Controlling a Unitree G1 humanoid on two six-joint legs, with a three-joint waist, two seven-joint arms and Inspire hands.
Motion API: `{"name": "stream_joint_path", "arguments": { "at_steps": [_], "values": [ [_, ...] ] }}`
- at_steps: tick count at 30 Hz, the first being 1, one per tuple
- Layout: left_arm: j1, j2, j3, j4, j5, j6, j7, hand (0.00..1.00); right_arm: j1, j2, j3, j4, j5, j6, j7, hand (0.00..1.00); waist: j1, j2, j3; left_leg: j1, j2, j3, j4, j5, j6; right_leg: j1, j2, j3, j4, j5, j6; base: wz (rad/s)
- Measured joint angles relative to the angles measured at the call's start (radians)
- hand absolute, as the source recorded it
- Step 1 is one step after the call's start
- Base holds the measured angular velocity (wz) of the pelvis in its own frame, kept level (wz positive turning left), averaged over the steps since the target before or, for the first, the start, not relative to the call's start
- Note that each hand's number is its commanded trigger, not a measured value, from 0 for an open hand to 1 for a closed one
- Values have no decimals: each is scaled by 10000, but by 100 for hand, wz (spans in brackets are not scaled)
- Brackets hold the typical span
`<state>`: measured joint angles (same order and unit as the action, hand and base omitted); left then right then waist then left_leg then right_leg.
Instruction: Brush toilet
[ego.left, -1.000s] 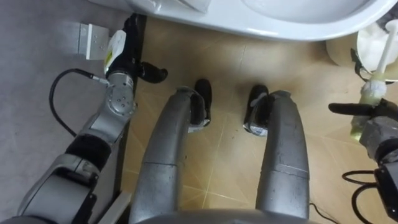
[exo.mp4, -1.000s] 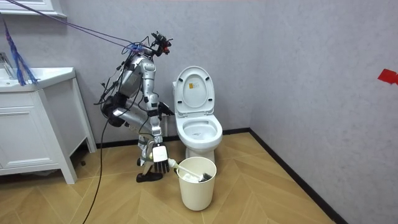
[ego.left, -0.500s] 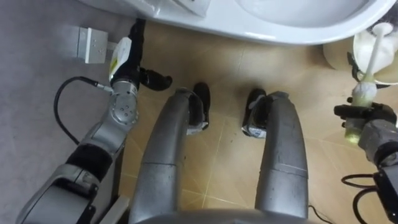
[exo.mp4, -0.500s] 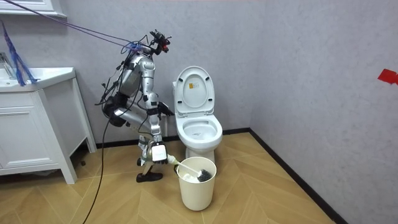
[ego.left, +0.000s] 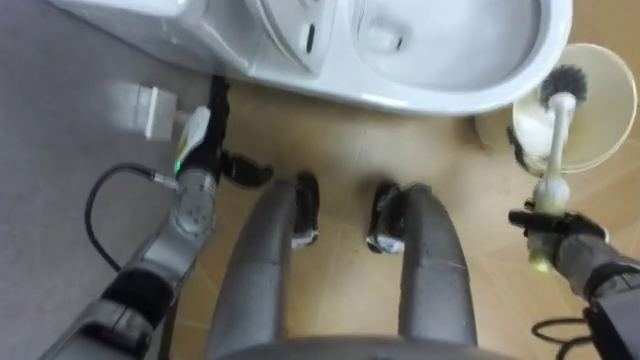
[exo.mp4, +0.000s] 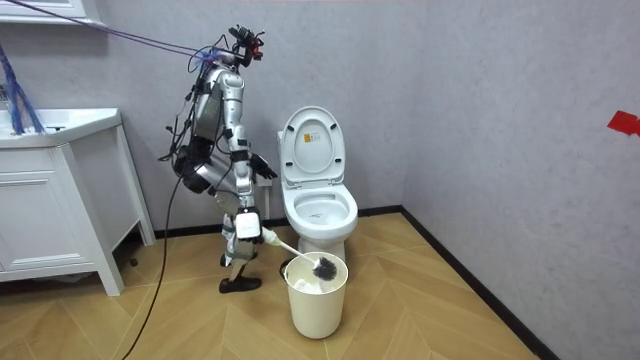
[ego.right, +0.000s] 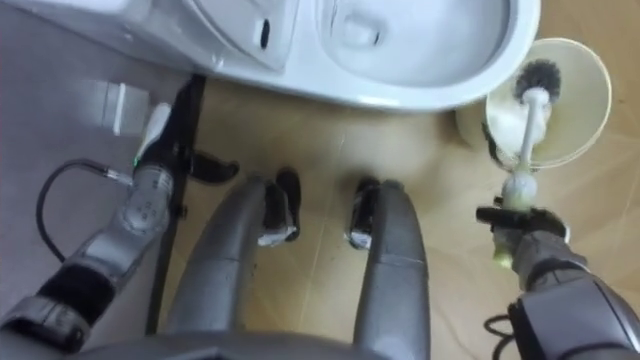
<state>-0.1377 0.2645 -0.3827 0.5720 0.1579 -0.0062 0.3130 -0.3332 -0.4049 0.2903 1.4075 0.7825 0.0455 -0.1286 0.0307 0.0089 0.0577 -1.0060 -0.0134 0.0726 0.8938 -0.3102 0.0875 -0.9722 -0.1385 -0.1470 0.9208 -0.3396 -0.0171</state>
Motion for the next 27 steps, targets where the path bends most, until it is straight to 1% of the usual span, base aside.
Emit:
{"name": "stream_joint_path", "arguments": {
  "at_steps": [2, 4, 6, 7, 8, 9, 10, 12, 13, 14, 15, 16, 17, 18, 19, 20, 21, 24, 27],
  "values": [
    [137, 0, 2, -4, 116, 2, -30, 0, 148, 123, -17, 3, 18, 5, 37, 100, -26, -9, -6, 449, -24, -47, -283, 16, 10, 497, 9, -75, -336, 44, 29, 3],
    [274, 0, 24, -4, 112, 3, -144, 0, 385, 285, -272, 5, 44, 17, 160, 100, -55, -12, -12, 1007, -75, -166, -615, 27, -3, 1134, 4, -224, -736, 63, 64, 13],
    [512, 1, 98, 13, 103, 4, -200, 0, 614, 483, -522, 70, 234, 150, 278, 100, -163, -128, -99, 1845, -216, -242, -1163, 91, -4, 1983, -101, -363, -1192, 52, 119, 19],
    [593, -4, 99, 47, 101, 4, -209, 0, 609, 515, -571, 149, 319, 199, 321, 100, -188, -134, -103, 2072, -230, -268, -1306, 101, -5, 2223, -117, -434, -1337, 59, 134, 14],
    [759, -10, 112, 115, 107, 4, -256, 0, 607, 602, -674, 300, 439, 224, 384, 100, -226, -151, -122, 2474, -243, -329, -1553, 120, -19, 2693, -100, -531, -1638, 88, 175, 12],
    [936, -14, 204, 192, 130, 3, -368, 0, 698, 687, -820, 369, 530, 231, 450, 100, -262, -241, -162, 2951, -290, -369, -1853, 160, -29, 3162, -94, -565, -1915, 105, 207, 14],
    [1011, -13, 251, 253, 143, 3, -416, 0, 783, 724, -888, 368, 611, 227, 477, 100, -270, -289, -187, 3191, -329, -406, -2031, 187, -37, 3398, -104, -578, -2049, 116, 227, 19],
    [1340, -14, 566, 386, 516, 12, -595, 0, 1183, 875, -1271, 344, 757, 204, 573, 100, -292, -339, -246, 4090, -330, -595, -2561, 238, -80, 4472, 26, -807, -2803, 197, 290, 21],
    [1433, -16, 679, 383, 542, 10, -632, 0, 1293, 930, -1385, 347, 752, 204, 588, 100, -295, -368, -267, 4316, -331, -646, -2728, 262, -96, 4746, 38, -887, -3016, 228, 293, 20],
    [1725, -41, 883, 364, 541, 11, -679, 0, 1547, 1017, -1585, 336, 751, 211, 639, 100, -294, -414, -331, 4746, -340, -782, -3023, 301, -122, 5254, 54, -1058, -3404, 294, 292, 18],
    [1909, -57, 1065, 310, 543, 10, -713, 0, 1796, 1078, -1630, 314, 776, 209, 669, 100, -288, -455, -381, 5150, -341, -849, -3298, 325, -139, 5728, 120, -1121, -3766, 344, 323, 17],
    [2032, -65, 1144, 280, 544, 11, -756, 0, 1935, 1097, -1642, 278, 773, 207, 676, 100, -288, -460, -409, 5334, -341, -906, -3421, 328, -145, 5943, 178, -1122, -3930, 369, 350, 17],
    [2260, -82, 1258, 250, 657, 17, -861, 0, 2186, 1146, -1701, 242, 778, 201, 666, 100, -288, -475, -440, 5740, -347, -985, -3689, 355, -165, 6432, 212, -1242, -4284, 431, 365, 16],
    [2492, -91, 1360, 208, 858, 21, -901, 0, 2385, 1226, -1852, 191, 814, 201, 664, 100, -287, -507, -459, 6160, -353, -1037, -3999, 397, -178, 6882, 235, -1339, -4605, 494, 376, 13],
    [2634, -109, 1450, 157, 955, 21, -909, 0, 2489, 1276, -1966, 216, 857, 201, 663, 100, -290, -538, -478, 6351, -357, -1041, -4151, 420, -186, 7074, 253, -1347, -4752, 526, 384, 7],
    [2959, -155, 1687, -38, 1079, 21, -909, 0, 2648, 1382, -2181, 194, 850, 193, 665, 100, -295, -572, -515, 6695, -345, -1069, -4409, 460, -208, 7432, 327, -1351, -5052, 604, 398, 7],
    [3252, -214, 1960, -239, 1316, 16, -903, 0, 2820, 1473, -2363, 170, 718, 192, 669, 100, -349, -613, -544, 6996, -345, -1128, -4615, 486, -239, 7804, 371, -1447, -5366, 661, 396, 12],
    [3947, -241, 2435, -765, 1524, 6, -865, 0, 3186, 1513, -2369, 173, 622, 195, 687, 100, -332, -673, -574, 7698, -334, -1227, -5002, 522, -300, 8633, 497, -1613, -6035, 791, 404, 15],
    [4364, -274, 2815, -1161, 1902, 3, -818, 0, 3345, 1514, -2497, 170, 376, 197, 808, 100, -251, -669, -572, 8174, -331, -1339, -5246, 551, -342, 9336, 641, -1726, -6739, 965, 406, 9]
  ]
}}
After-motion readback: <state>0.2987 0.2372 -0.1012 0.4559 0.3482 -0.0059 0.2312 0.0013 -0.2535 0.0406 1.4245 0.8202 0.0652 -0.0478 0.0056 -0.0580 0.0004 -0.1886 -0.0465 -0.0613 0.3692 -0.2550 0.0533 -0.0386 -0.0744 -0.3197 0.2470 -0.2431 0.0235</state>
